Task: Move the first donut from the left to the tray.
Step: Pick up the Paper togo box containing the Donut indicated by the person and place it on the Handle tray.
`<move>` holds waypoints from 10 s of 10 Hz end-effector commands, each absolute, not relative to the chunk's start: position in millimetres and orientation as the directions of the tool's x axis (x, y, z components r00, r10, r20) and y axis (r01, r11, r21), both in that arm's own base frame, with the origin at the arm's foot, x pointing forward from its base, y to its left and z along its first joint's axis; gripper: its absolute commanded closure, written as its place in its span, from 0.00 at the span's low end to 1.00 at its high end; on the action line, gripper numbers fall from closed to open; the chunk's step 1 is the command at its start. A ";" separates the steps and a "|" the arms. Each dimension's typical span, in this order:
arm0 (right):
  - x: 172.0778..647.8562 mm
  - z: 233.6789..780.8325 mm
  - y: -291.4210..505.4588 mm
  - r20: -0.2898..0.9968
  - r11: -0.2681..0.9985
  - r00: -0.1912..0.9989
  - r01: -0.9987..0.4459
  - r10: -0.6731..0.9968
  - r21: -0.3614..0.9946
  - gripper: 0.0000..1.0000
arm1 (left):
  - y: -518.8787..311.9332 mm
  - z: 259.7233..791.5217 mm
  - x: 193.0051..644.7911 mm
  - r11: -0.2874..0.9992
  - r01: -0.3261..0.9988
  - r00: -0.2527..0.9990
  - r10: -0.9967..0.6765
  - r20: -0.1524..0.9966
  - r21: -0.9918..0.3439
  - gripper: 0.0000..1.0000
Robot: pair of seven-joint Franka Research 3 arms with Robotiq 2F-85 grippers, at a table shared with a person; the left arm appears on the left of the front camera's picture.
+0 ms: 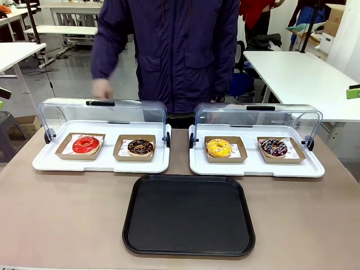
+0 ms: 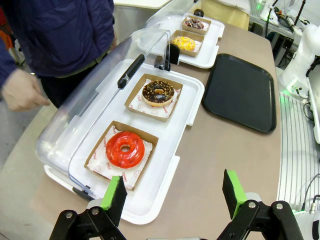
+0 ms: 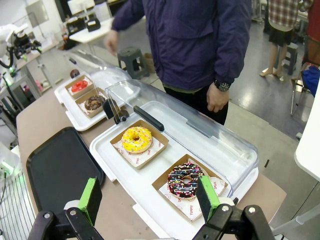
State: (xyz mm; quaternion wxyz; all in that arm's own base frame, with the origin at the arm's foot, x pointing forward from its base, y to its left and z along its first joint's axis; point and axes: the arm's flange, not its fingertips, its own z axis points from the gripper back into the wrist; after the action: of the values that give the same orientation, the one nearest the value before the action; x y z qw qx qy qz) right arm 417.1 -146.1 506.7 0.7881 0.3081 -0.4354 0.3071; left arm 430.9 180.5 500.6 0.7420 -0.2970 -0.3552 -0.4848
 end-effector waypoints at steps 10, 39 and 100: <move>419.4 507.4 -145.4 0.888 0.617 0.414 -0.758 0.203 0.212 0.00 | 179.5 500.8 429.9 0.348 0.933 0.270 -0.502 0.821 -0.093 0.00; 419.4 507.4 -145.4 0.888 0.617 0.414 -0.758 0.203 0.212 0.00 | 62.9 397.3 495.8 0.130 0.991 0.109 -0.941 0.322 0.044 0.00; 419.4 507.4 -145.4 0.888 0.617 0.414 -0.758 0.203 0.212 0.00 | -263.5 415.2 296.6 -0.106 0.914 -0.186 -0.967 0.172 0.392 0.99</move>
State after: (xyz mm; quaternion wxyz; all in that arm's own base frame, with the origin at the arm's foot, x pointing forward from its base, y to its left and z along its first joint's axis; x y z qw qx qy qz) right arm 417.2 -146.6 506.6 0.7888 0.3077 -0.4345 0.3071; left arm 320.7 -260.1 434.1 0.6230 0.0453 -0.2004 -0.7547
